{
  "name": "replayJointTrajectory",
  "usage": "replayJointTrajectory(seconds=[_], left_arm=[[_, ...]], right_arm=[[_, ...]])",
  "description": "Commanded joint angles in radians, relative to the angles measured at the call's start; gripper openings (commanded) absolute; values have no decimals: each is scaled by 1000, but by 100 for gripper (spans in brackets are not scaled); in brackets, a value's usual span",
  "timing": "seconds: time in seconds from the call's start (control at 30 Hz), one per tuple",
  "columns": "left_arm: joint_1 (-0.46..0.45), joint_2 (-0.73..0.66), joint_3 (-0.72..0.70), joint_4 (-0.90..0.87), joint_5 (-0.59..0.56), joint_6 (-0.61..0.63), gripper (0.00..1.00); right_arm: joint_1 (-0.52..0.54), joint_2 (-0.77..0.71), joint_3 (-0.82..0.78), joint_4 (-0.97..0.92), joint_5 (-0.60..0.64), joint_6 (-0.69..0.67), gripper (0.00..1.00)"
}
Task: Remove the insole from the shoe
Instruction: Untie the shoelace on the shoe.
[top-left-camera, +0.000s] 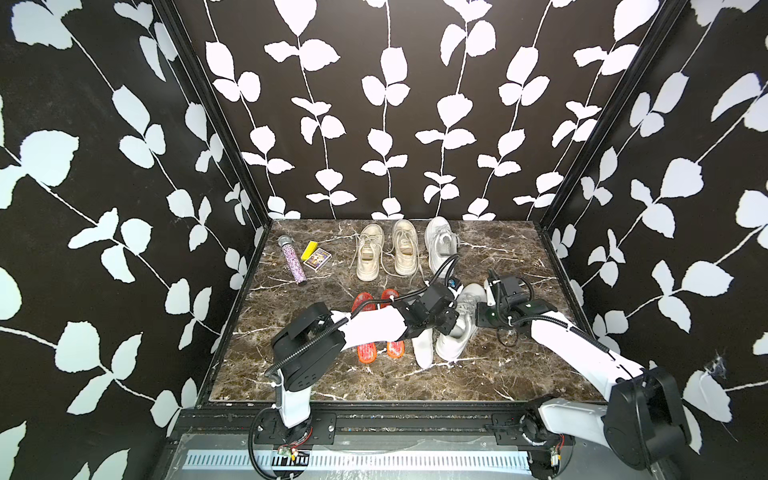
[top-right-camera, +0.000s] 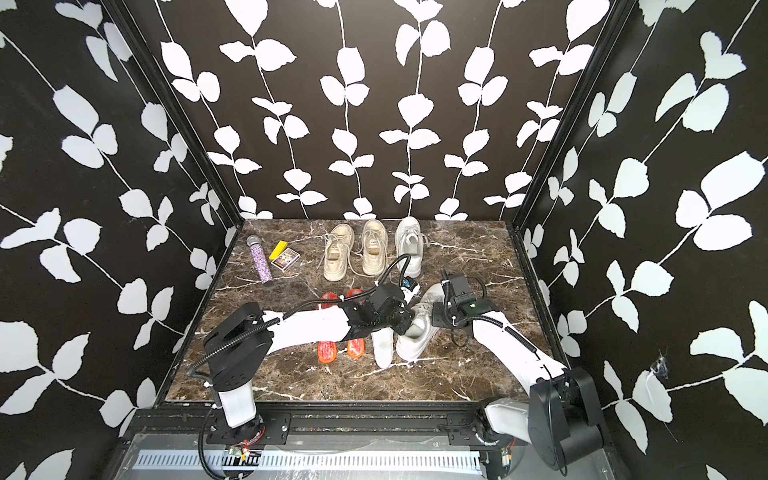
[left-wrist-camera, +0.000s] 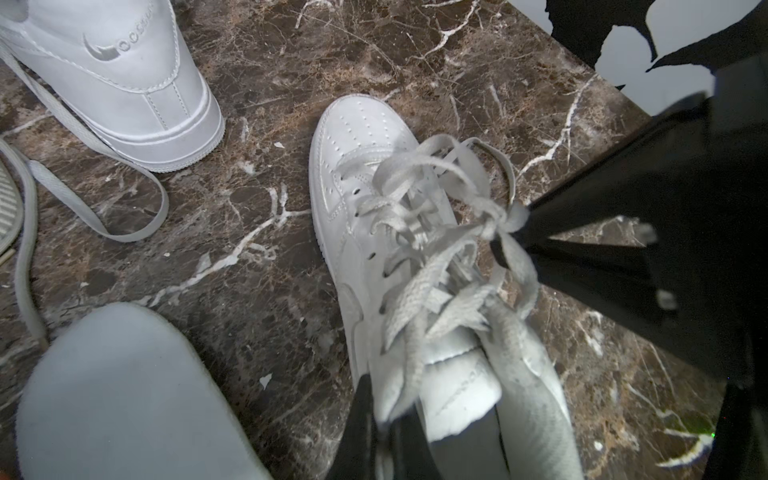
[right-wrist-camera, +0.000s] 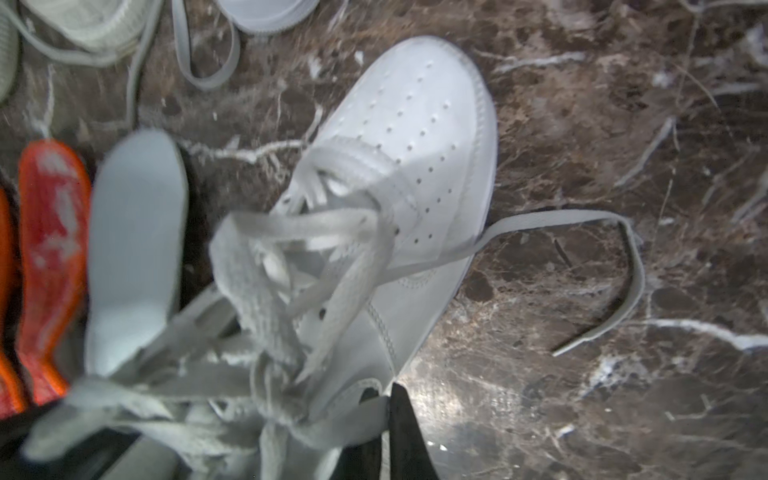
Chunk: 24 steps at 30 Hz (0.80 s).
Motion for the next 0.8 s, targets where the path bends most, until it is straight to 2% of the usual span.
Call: replayJointTrajectory(seconds=[0.0,0.3,0.5,0.77], left_arm=[[5,-10,-14,-5,-4,-7,0],[5,-17,-22,-2,-15,-7,0],[5,-24,-18,-18,-17,0,0],[5,-15,5,-27,-6,-10,0]], right_arm=[[5,-19,22,13,64,-4,0],[-20,-108,30,-89,237,27,0],[-142,-181,38,-105,213,50,0],[-286,-221,136,-200,280,55,0]])
